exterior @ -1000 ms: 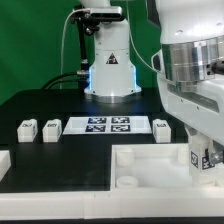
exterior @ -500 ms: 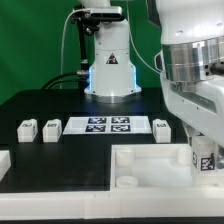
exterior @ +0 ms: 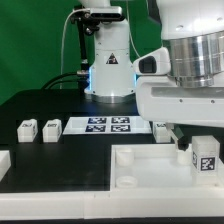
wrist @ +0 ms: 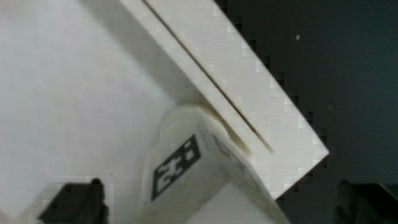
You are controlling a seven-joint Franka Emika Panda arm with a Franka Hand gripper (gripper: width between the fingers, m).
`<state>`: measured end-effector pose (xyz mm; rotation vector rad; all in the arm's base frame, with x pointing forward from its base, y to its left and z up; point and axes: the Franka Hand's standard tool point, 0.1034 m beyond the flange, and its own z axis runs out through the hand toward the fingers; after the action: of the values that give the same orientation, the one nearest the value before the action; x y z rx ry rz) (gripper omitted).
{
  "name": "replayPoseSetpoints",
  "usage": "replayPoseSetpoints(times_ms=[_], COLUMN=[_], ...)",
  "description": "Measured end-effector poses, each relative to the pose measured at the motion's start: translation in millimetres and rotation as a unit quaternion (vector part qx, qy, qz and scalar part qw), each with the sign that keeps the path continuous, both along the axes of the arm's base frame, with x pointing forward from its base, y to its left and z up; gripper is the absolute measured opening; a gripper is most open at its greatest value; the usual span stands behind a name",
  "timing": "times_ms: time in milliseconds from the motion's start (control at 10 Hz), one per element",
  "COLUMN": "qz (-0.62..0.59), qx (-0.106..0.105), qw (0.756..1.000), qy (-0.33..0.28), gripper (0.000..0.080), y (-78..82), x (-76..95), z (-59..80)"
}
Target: Assemble one leg
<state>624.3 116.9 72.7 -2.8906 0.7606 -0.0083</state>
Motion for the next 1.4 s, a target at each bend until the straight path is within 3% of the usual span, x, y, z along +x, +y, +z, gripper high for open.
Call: replayPoseSetpoints(times_ms=[300, 500, 700, 800, 1000, 1100, 1200, 1400], qz=[0.267, 0.256, 0.228, 0.181, 0.047, -0.093, -0.208, -0.395], qx=[-0.045, -0.047, -0.046, -0.043, -0.033, -0.029, -0.024, -0.010], qw=[0.962, 0.965, 0.972, 0.982, 0.998, 0.995, 0.977, 0.914], qy=[-0.032, -0.036, -0.033, -0.028, -0.013, 0.014, 0.043, 0.088], gripper=[0.0649, 0.0649, 0.0373, 0.0291, 0.0291, 0.0291, 0.0291, 0.0291], y=[-0.7, -0.8, -0.9, -0.6, -0.2, -1.2, -0.3, -0.2], x=[0.1, 0.9, 0.9, 0.8, 1.4, 3.6, 4.0, 6.4], z=[-4.5, -5.2, -5.4, -5.4, -5.5, -6.1, -6.1, -6.0])
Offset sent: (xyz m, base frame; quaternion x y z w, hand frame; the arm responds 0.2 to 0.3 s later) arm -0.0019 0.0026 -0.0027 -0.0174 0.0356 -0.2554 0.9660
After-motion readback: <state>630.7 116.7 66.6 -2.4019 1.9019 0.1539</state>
